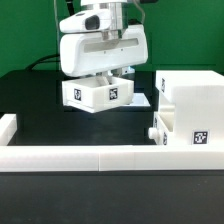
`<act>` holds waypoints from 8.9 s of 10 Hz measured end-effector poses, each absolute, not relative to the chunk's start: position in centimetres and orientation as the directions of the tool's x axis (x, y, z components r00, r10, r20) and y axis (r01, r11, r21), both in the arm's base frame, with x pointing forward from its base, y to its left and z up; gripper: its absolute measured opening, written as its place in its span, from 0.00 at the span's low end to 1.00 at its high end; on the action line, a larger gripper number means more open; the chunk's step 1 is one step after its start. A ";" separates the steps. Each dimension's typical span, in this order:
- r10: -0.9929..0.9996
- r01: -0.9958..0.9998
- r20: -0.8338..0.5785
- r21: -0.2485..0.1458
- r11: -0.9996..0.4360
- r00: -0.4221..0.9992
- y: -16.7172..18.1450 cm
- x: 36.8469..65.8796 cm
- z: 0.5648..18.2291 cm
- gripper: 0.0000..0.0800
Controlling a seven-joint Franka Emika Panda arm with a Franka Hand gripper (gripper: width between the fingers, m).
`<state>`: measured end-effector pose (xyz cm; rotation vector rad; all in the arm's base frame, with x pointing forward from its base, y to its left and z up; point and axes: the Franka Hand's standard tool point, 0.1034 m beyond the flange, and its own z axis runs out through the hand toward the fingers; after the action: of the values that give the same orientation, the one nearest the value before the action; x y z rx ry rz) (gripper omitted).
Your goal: Assemble drawer
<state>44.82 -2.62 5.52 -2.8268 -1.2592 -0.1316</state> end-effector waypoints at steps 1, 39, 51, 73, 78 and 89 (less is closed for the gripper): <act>0.787 0.790 0.089 -0.005 -0.613 0.611 -2.9 45.2 5.7 0.05; 0.996 0.997 0.054 0.016 -0.076 0.075 -1.6 54.2 6.0 0.05; 0.997 0.998 0.051 -0.024 -0.050 0.051 -0.4 54.1 5.9 0.05; 0.997 0.998 0.048 0.004 -0.067 0.067 1.2 55.1 7.5 0.77; 0.998 0.998 0.014 0.000 -0.067 0.067 -1.0 56.4 11.8 0.81; 0.998 1.000 0.060 0.001 0.009 -0.009 -2.5 59.4 7.1 0.81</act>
Offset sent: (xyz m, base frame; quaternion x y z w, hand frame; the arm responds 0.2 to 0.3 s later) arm 0.0000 0.0000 0.0000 0.0000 0.0000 -0.1296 0.9916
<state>59.39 -2.53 7.08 -2.1815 -2.2015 -0.0662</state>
